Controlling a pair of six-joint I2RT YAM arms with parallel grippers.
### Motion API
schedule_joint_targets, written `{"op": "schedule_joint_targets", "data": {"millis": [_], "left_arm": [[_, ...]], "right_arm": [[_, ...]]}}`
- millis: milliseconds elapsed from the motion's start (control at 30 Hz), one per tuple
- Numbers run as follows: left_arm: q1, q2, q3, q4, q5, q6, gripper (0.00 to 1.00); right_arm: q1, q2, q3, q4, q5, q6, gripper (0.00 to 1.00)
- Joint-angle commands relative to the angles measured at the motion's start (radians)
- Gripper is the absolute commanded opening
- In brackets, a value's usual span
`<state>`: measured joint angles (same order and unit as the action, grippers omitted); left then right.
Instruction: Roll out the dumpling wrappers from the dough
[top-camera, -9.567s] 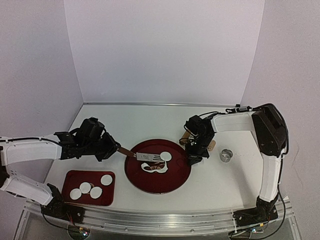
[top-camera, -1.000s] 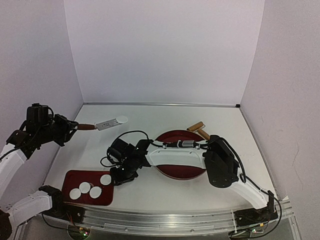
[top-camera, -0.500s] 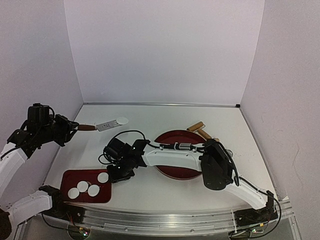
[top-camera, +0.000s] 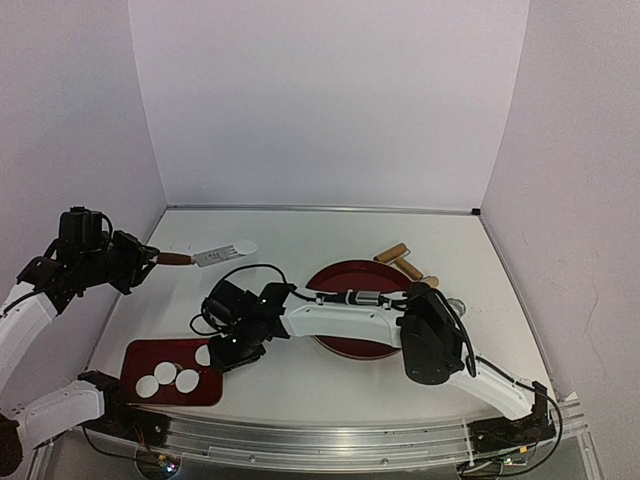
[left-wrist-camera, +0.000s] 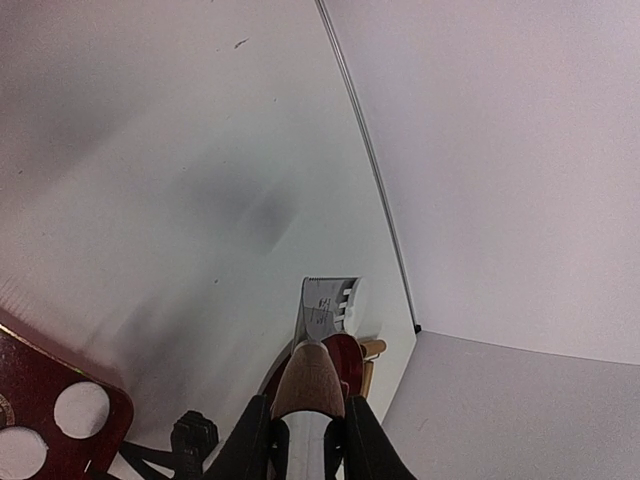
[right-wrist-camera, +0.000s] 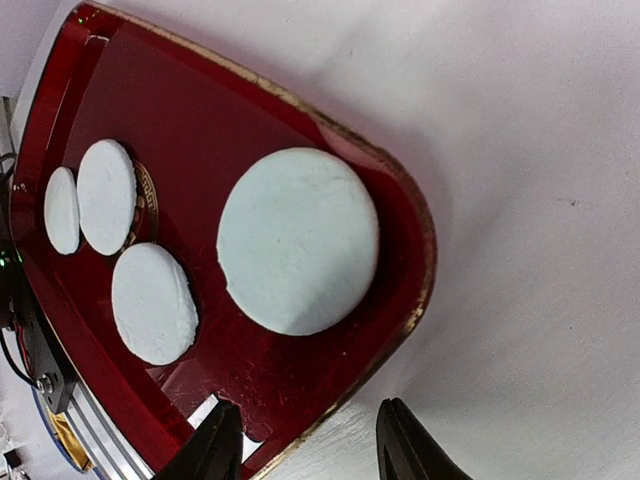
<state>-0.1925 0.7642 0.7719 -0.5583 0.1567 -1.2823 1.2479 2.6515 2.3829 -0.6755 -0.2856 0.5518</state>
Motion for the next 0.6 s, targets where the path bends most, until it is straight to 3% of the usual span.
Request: {"op": "schedule_joint_targets", "data": {"millis": [0, 367, 567], "left_arm": [[0.005, 0.007, 0.044, 0.057, 0.016, 0.008, 0.00], [0.004, 0.010, 0.062, 0.048, 0.002, 0.008, 0.00], [0.005, -0.003, 0.068, 0.035, -0.008, 0.003, 0.00]], "right_arm": [[0.022, 0.027, 0.029, -0.020, 0.021, -0.051, 0.46], [0.013, 0.013, 0.047, -0.153, 0.326, -0.057, 0.29], [-0.061, -0.036, -0.021, -0.185, 0.399, -0.002, 0.13]]}}
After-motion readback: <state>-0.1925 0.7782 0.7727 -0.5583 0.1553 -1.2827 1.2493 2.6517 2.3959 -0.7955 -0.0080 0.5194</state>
